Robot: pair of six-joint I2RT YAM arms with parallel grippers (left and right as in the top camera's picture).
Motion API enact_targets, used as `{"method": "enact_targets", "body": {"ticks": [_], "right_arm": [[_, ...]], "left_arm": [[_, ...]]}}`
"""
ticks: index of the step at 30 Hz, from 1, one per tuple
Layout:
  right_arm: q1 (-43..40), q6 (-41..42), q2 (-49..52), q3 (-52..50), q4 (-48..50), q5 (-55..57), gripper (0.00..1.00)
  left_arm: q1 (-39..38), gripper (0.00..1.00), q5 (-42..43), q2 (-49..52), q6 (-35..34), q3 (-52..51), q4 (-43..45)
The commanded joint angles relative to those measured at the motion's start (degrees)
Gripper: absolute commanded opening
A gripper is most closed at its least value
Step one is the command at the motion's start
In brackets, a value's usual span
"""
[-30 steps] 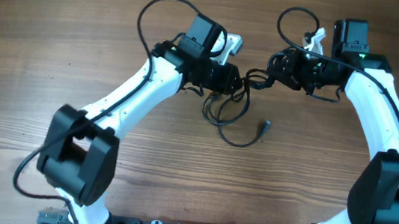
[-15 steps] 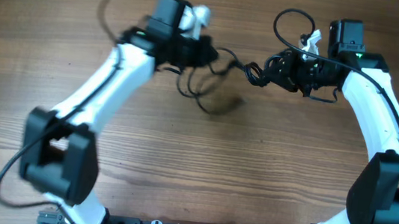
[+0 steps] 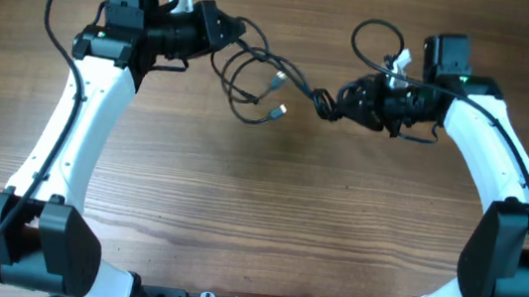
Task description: Untangle cables
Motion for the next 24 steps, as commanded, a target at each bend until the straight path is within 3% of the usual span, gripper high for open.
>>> {"method": "enact_targets", "body": {"ticks": [1,5,7,9,11,12,16,19,24], "right_arm": [[-2.47,-1.73,0.68,-5.22,-1.99,15.74,0.04],[-2.47,-2.84,0.66,-6.54,-1.81,18.58,0.07],[-2.47,-8.04,0.66,-4.85,-2.08,14.05,0.23],[-2.47,-14.62,-0.07,0.83,-6.03,10.45,0.51],[-2.03,-20.46,-1.29,8.13,-11.85,10.45,0.65],[-1.68,-22.21,-1.81,11.02,-13.86,10.49,0.66],[4.04,-23.23,-3.26,18.18,-13.38,10.40,0.67],[10.56,-23.47,-3.28,18.18,-8.83,9.05,0.54],[13.84,-24.87,-3.34,18.18,-0.76,2.80,0.28]], "left_arm": [[7.56,0.04,2.84,-4.07,0.04,2.56,8.85],[8.20,0.04,12.22,-4.02,0.09,2.54,10.71],[7.08,0.04,12.13,-4.02,0.68,2.54,7.15],[4.72,0.04,9.94,-3.58,2.67,2.54,0.63],[2.14,0.04,4.15,-3.21,2.62,2.54,-5.16],[0.46,0.04,1.60,-3.15,2.60,2.54,-7.32],[-5.07,0.04,-1.75,-2.89,-5.79,2.54,-9.99],[-6.03,0.04,-1.84,-1.27,-15.54,2.54,-11.69],[-5.84,0.04,0.13,2.69,-16.41,2.54,-13.70]]}}
